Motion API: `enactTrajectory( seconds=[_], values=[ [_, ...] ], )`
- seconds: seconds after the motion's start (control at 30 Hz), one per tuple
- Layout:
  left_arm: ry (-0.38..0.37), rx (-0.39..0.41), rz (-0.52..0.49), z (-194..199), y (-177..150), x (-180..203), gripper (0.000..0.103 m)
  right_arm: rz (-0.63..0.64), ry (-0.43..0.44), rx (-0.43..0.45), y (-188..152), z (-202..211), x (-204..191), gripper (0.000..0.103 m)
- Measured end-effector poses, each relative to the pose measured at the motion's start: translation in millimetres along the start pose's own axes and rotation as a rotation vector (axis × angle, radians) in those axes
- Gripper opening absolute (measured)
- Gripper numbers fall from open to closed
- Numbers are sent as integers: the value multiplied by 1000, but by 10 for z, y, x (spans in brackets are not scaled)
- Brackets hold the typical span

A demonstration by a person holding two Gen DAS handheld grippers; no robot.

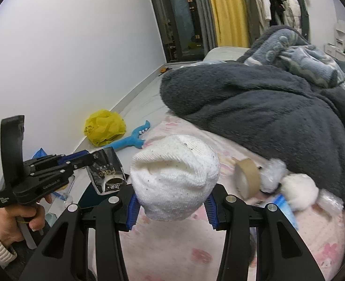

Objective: Collect trash
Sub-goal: 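Lift the black wrapper with the left gripper and carry it over the green bin, then open the left gripper to drop the wrapper into the bin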

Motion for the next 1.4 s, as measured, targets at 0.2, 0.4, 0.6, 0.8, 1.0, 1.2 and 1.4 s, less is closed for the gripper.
enactTrajectory(
  seconds=[0.2,0.4,0.6,0.8,1.0,1.2,1.4],
  values=[
    [26,-40,42,-13,-139,-330,17,32,21,-15,51,-96,-280,47],
    [37,-105,60,-95,-320,-549,17,61,40,-45,20,-253,-556,47],
    [70,-156,87,-153,-519,-786,17,83,83,-79,-25,-416,-859,47],
    [86,-199,119,-181,-672,-1005,17,116,111,-112,-97,-549,-1166,47],
    [108,-271,167,-266,-912,-1264,17,152,133,-142,-172,-681,-1475,47],
    [144,-371,201,-343,-1190,-1500,17,165,158,-198,-290,-891,-1692,47],
    [154,-424,263,-316,-1404,-1737,18,188,157,-247,-414,-1062,-1879,47]
  ],
)
Point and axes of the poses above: each gripper's, at about its wrist camera, not at the fingertips, and z roughly against the way its jaws point, x to its right, y to its top, the point moved 10 cm from there along -z, roughly the way its jaws point, and after that the axes turned 12 degrees about -y, right-handed, at the moved point
